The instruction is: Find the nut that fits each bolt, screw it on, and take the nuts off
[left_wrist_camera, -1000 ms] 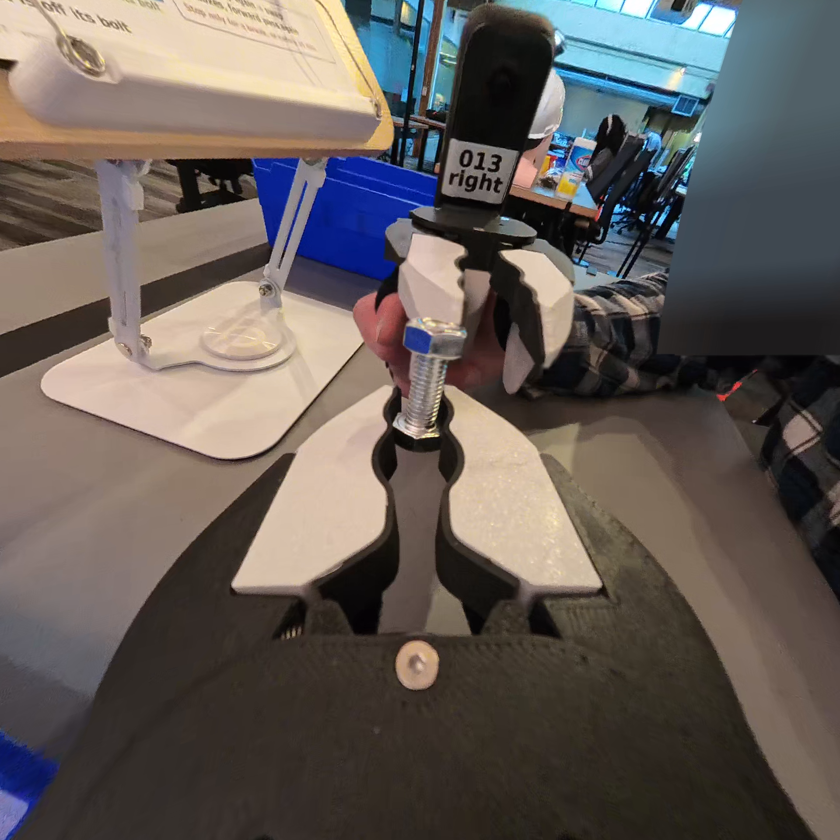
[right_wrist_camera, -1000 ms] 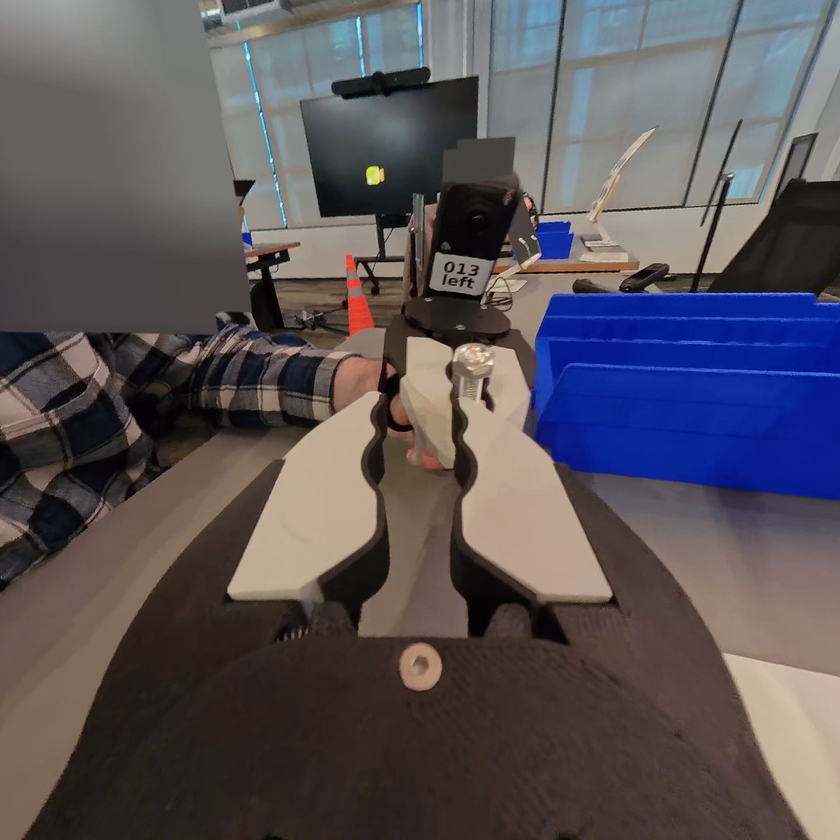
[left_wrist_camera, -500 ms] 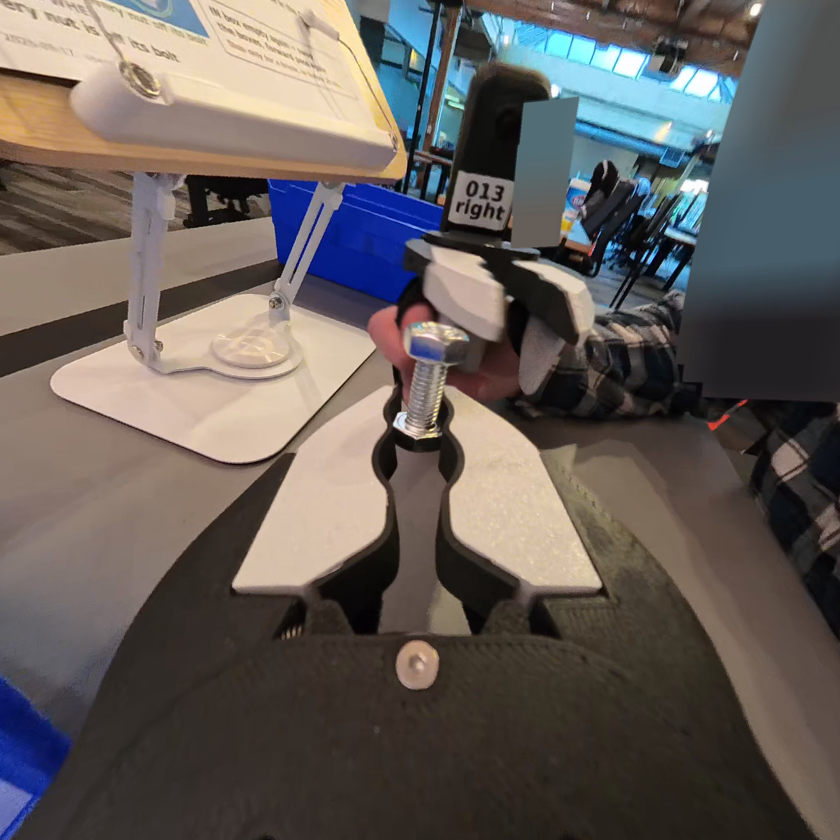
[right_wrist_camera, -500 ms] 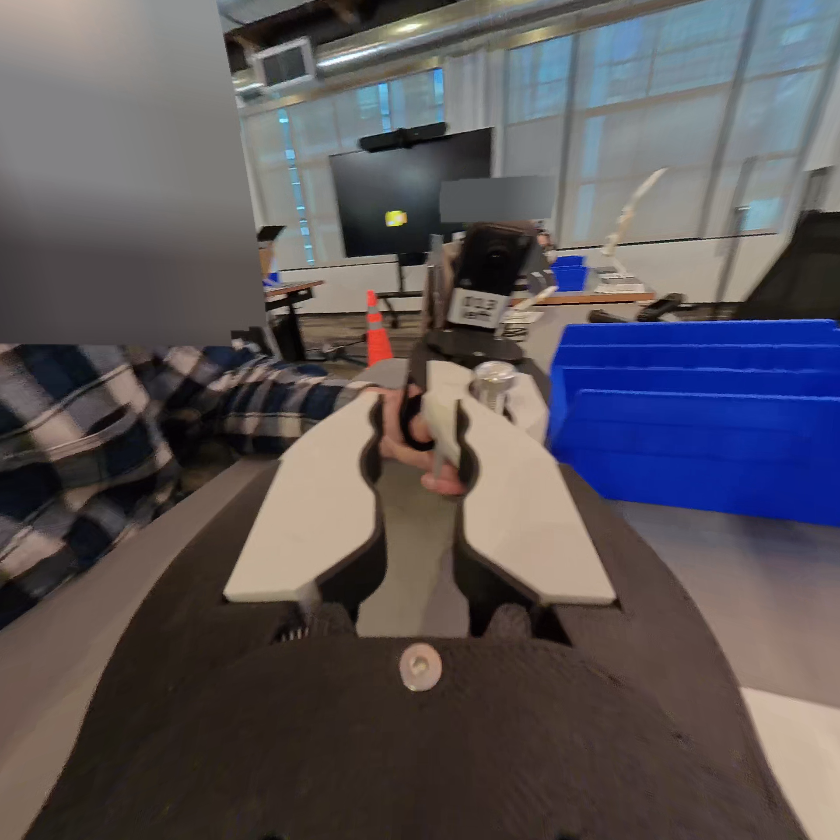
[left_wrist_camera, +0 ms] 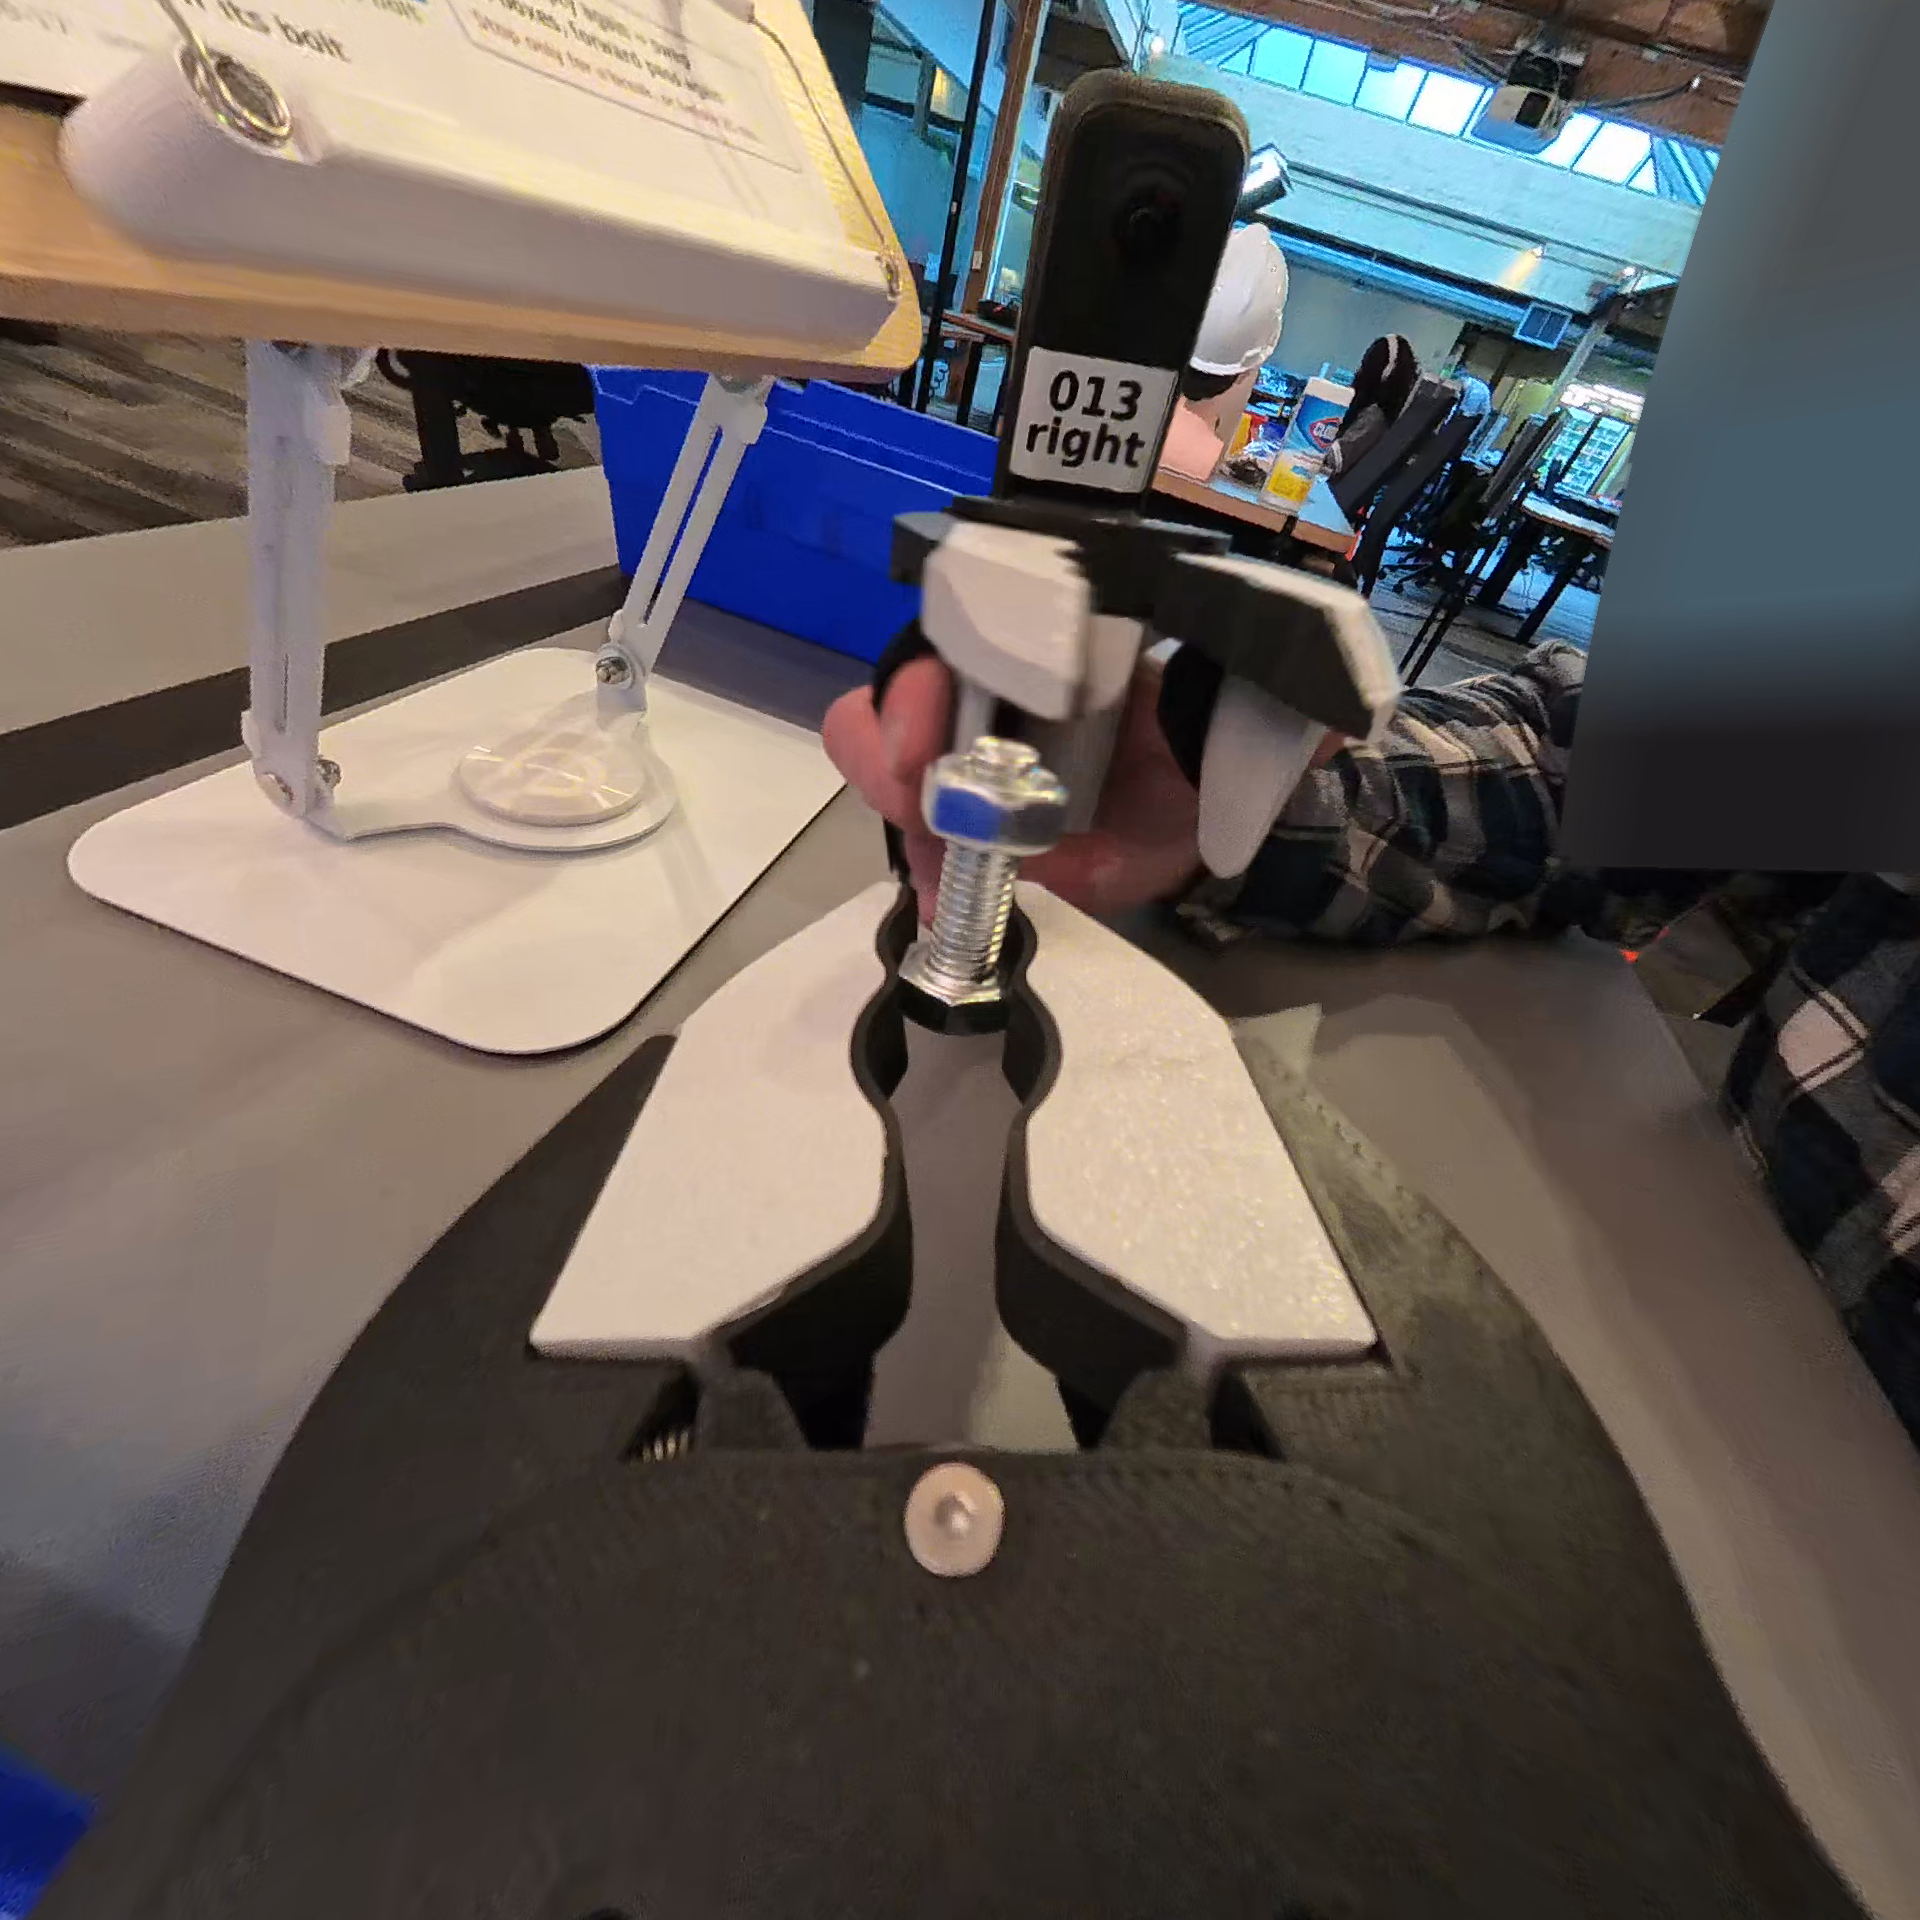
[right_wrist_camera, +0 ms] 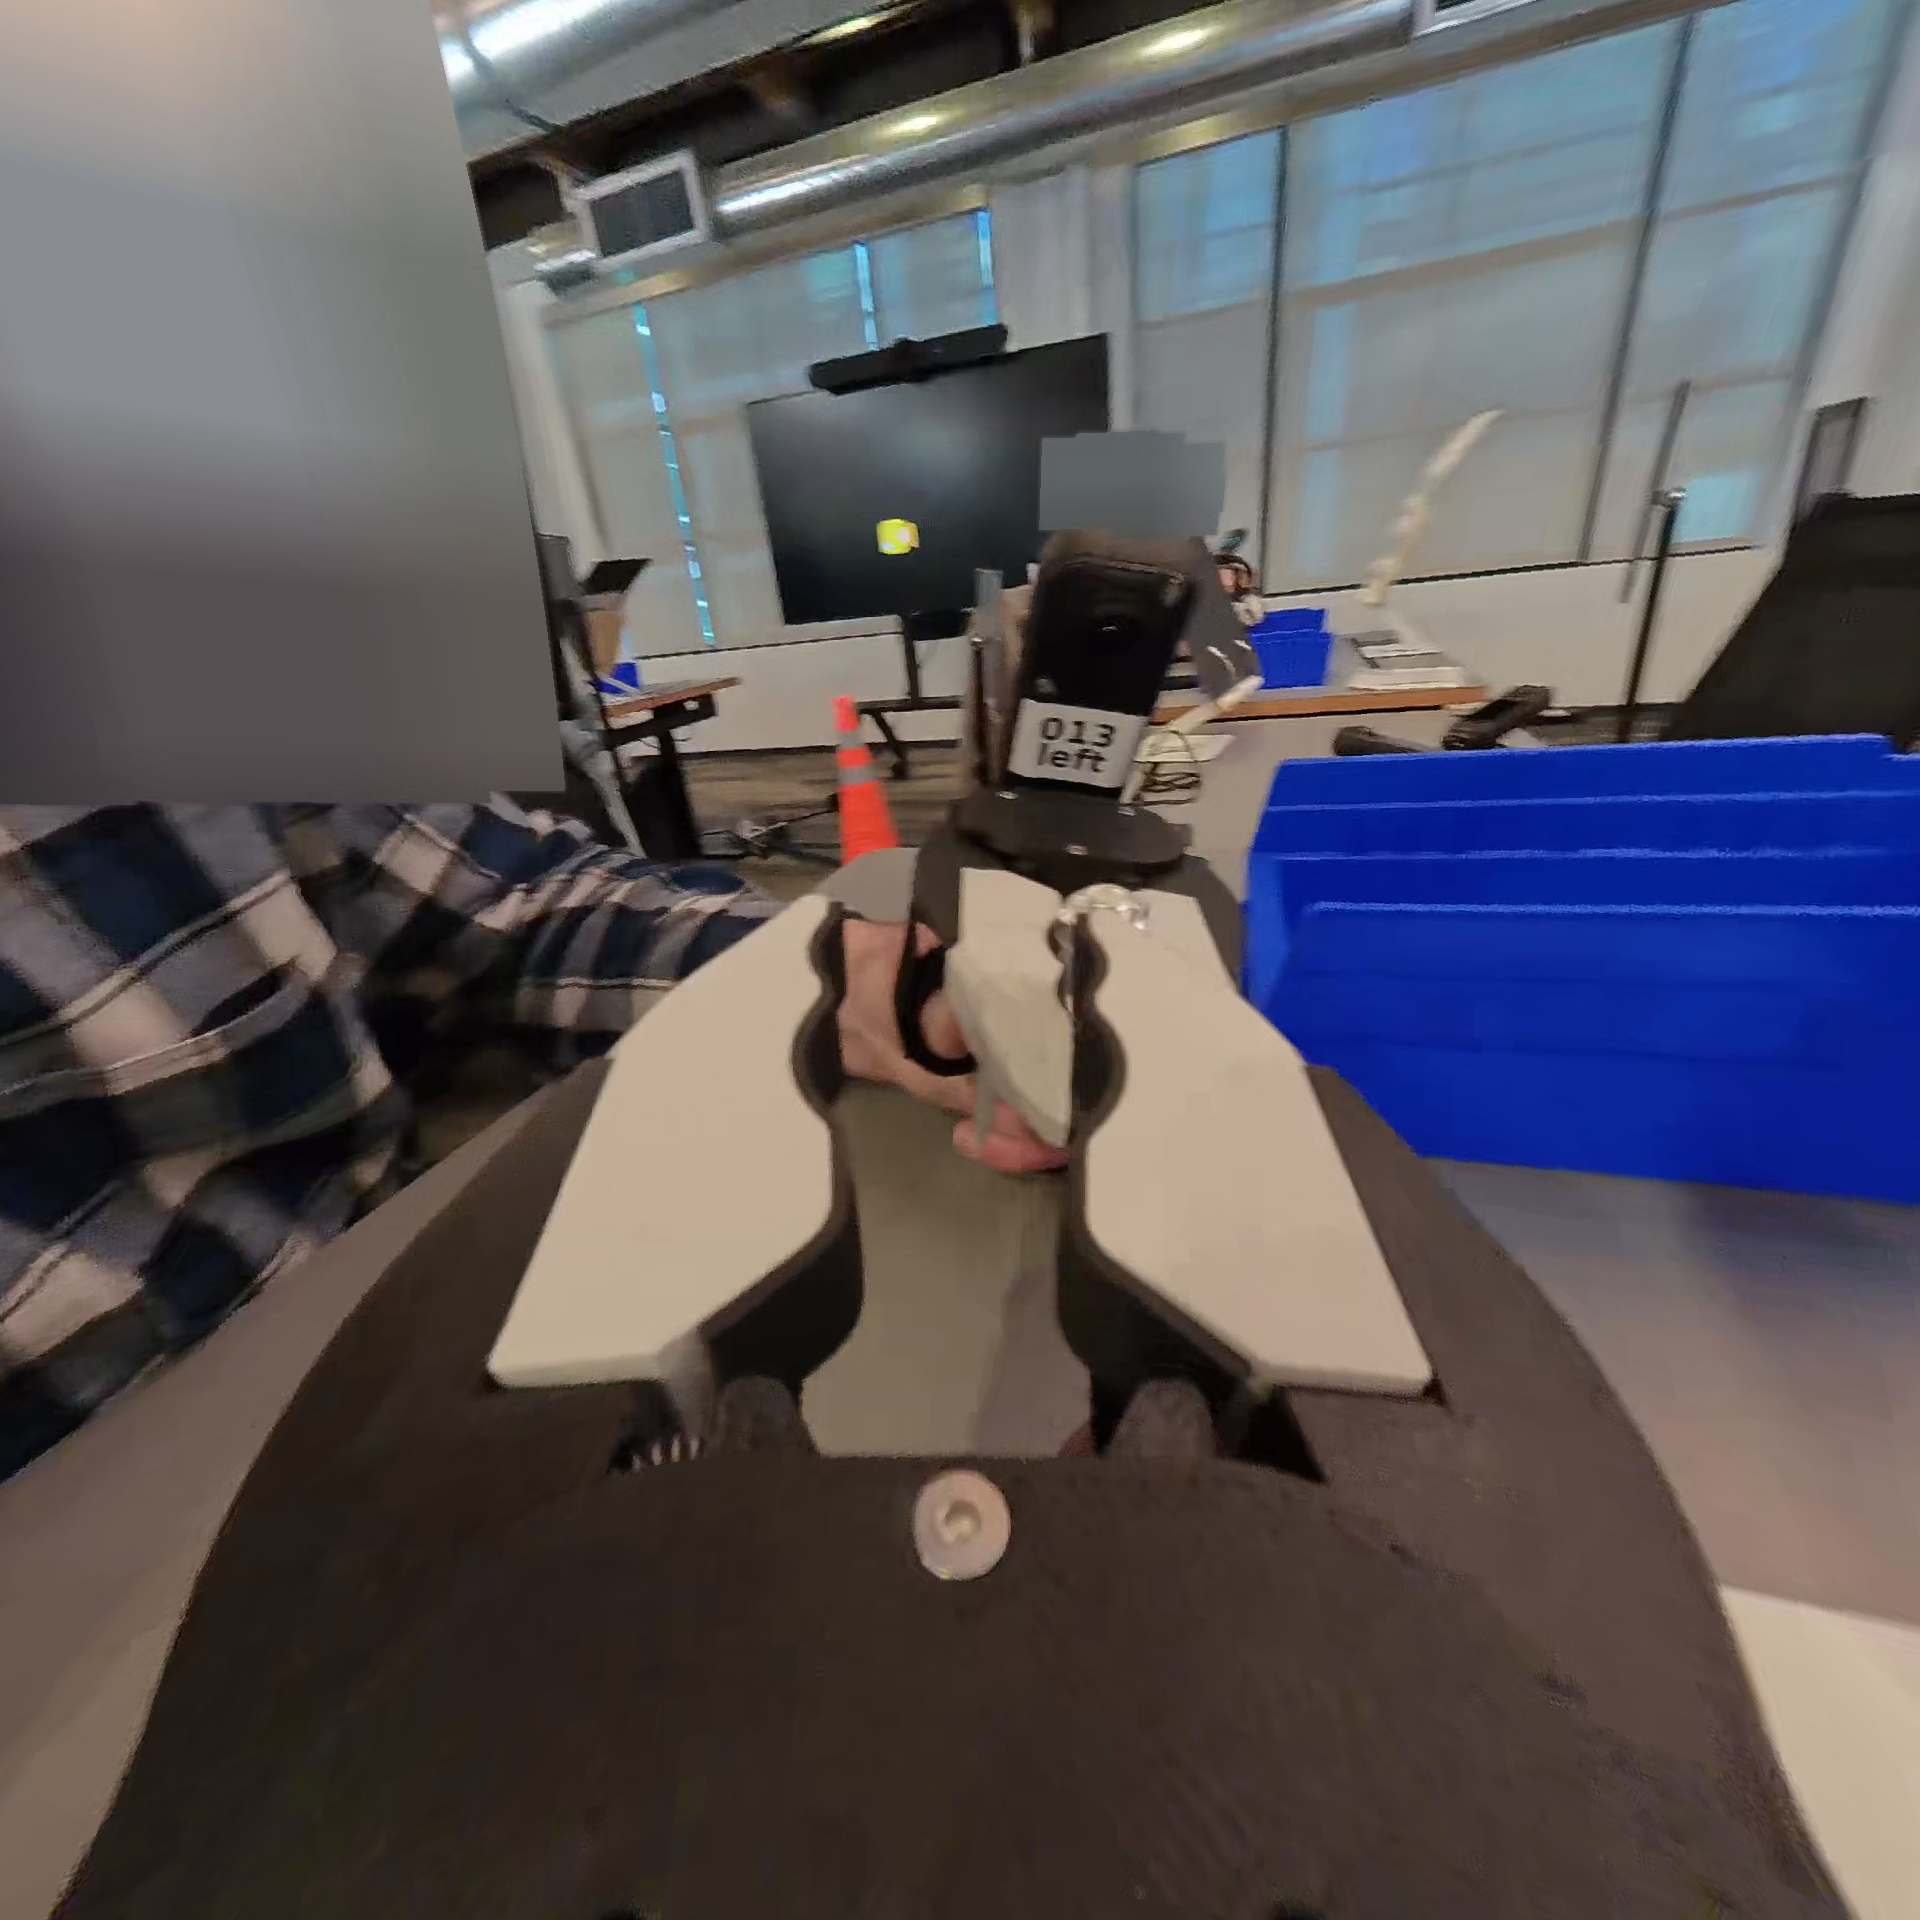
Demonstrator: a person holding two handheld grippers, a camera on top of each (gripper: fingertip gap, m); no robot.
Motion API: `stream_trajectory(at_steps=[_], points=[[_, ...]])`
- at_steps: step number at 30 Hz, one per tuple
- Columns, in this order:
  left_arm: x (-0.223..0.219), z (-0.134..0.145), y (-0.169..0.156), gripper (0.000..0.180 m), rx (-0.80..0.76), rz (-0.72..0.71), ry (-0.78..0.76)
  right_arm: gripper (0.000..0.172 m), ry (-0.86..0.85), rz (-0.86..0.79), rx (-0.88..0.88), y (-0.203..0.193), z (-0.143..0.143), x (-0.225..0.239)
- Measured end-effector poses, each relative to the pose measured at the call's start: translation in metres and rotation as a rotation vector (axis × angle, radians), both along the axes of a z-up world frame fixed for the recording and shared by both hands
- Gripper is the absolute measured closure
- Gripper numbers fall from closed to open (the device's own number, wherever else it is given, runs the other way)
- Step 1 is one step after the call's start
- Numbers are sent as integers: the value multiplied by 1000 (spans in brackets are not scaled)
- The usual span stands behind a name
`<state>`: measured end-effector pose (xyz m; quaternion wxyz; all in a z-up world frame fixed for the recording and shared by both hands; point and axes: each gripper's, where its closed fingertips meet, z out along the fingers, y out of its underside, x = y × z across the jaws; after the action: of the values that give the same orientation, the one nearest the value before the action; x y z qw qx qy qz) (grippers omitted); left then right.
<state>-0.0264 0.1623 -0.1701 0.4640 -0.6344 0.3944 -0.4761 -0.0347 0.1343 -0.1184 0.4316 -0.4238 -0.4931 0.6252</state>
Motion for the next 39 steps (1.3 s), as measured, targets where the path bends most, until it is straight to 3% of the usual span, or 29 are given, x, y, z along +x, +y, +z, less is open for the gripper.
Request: stream_trajectory(at_steps=[4, 7, 13, 39], points=[[7, -5, -5, 166, 14, -21, 36, 114, -36, -68, 12, 5, -6, -10], [9, -7, -6, 166, 10, -29, 45, 116, -63, -85, 35, 3, -11, -16], [13, -10, -10, 166, 21, -51, 67, 151, -102, -167, 34, 14, -16, -19], [23, -23, -13, 154, 0, -69, 128, 158, -108, -159, 4, 15, -27, -15]])
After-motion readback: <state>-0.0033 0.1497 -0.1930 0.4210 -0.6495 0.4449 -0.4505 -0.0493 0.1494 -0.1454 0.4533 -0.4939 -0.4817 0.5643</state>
